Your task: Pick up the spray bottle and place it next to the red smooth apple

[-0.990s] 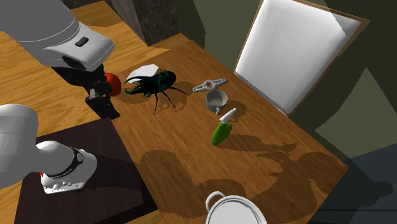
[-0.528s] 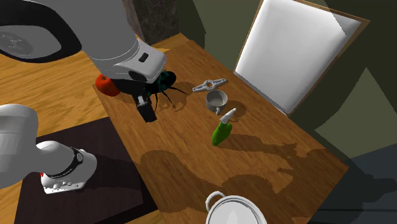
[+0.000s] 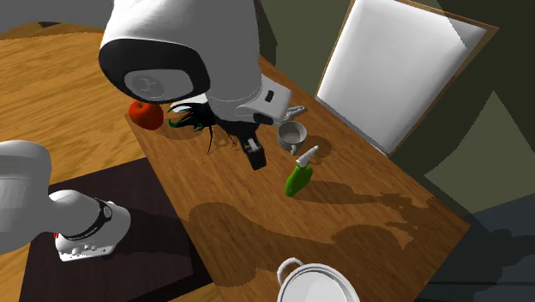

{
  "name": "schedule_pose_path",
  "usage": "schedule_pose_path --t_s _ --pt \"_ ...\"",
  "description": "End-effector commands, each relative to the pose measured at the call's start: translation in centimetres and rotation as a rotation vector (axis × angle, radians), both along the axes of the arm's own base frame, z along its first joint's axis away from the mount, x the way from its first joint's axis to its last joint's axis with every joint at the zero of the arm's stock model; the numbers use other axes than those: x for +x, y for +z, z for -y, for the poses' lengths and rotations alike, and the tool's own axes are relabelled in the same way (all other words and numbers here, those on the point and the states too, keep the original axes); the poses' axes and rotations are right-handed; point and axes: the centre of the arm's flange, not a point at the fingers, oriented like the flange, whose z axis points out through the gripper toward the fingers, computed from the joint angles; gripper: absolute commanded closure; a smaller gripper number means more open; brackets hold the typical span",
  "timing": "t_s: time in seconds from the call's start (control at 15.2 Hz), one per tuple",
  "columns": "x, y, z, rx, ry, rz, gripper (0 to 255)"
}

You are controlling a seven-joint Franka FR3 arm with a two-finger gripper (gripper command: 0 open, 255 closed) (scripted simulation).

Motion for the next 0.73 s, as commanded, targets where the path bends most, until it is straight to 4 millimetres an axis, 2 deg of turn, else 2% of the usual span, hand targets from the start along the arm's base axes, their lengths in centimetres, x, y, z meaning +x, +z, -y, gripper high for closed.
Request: schedule_pose_path --t_s 0.0,0.53,0.59,0.66 --pt "2.1 -0.9 0.9 0.004 0.0 0.003 0" --pt "11.5 -4.5 3.7 0.023 0.0 0.017 0" --pt "12.6 -4.9 4.0 0.025 0.0 0.018 0" --pt "12.6 -5.4 3.9 0.025 0.0 0.018 0"
